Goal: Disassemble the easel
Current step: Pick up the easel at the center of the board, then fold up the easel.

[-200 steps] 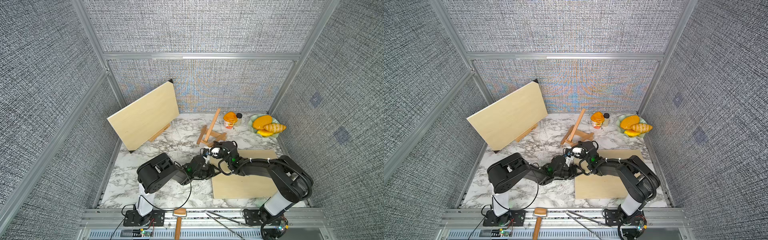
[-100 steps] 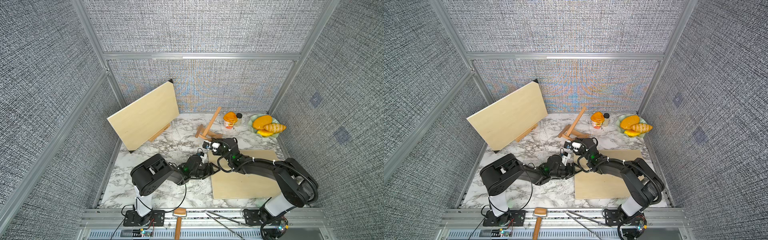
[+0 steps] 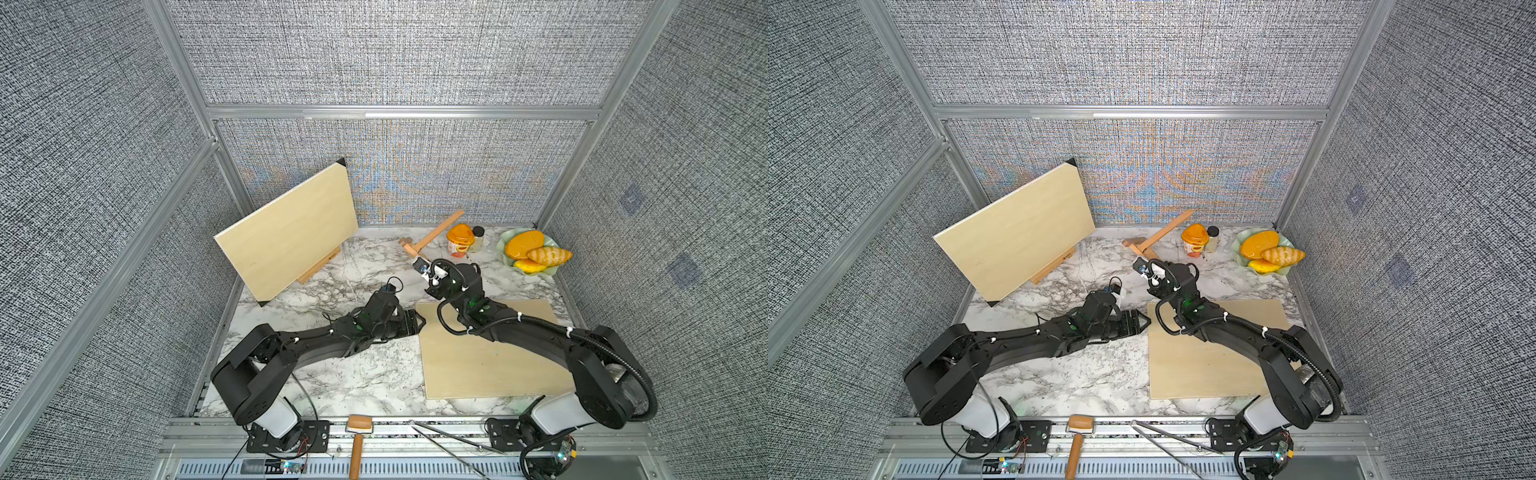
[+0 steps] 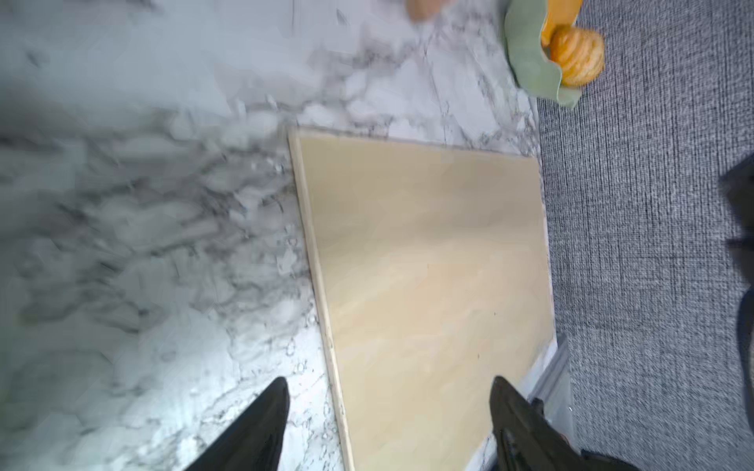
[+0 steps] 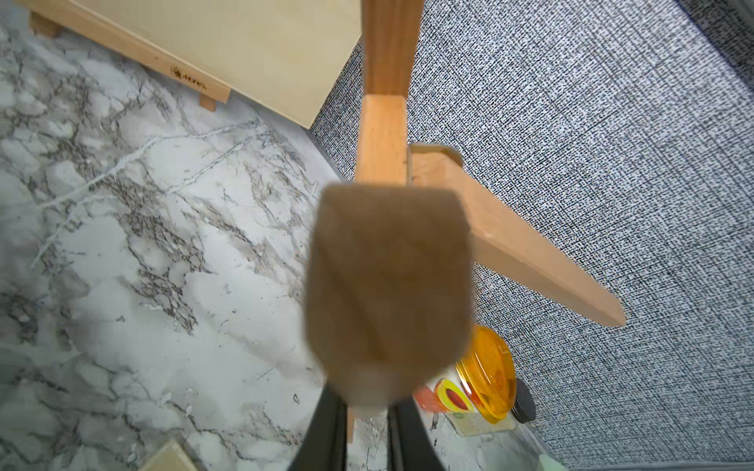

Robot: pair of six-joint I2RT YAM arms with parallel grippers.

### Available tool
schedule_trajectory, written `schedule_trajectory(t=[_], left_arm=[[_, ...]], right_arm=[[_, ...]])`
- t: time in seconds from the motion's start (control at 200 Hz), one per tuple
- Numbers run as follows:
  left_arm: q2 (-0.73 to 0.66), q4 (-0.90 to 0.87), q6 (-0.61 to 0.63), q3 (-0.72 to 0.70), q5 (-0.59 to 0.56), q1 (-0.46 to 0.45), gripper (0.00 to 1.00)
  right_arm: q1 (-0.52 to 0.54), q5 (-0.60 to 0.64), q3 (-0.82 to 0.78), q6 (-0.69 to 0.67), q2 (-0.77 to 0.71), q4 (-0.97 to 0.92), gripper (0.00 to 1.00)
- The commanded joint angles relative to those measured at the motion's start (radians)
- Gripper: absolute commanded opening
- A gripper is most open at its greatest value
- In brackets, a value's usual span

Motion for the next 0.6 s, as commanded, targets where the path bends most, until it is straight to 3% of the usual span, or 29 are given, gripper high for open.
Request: schedule_trajectory(t=[0.0, 0.155, 0.3, 0.42, 0.595], left_arm=[[-0.050, -0.289, 0.160, 0.061, -0.141, 0.003, 0.78], [-0.154, -0.381, 0.337, 0.120, -0.281, 0.009, 0.78], [-0.252, -0.331, 0.534, 0.119, -0.339, 0.009, 0.78], [-0.370, -0.165, 0.695, 0.038, -0.315, 0.009, 0.77], [-0.582, 0.252, 0.949, -0.207, -0.197, 0.008, 0.79]], right_arm=[[-0.001, -0.005, 0.039, 0.132, -0.028, -0.016, 0.00], [0.000, -0.011, 0.097, 0.306, -0.089, -0.114, 0.00], [0.000, -0.013, 0.177, 0.513, -0.153, -0.272, 0.00], [0.007, -0.048, 0.236, 0.649, -0.193, -0.390, 0.00], [0.031, -0.131, 0.288, 0.763, -0.228, -0.494, 0.00]])
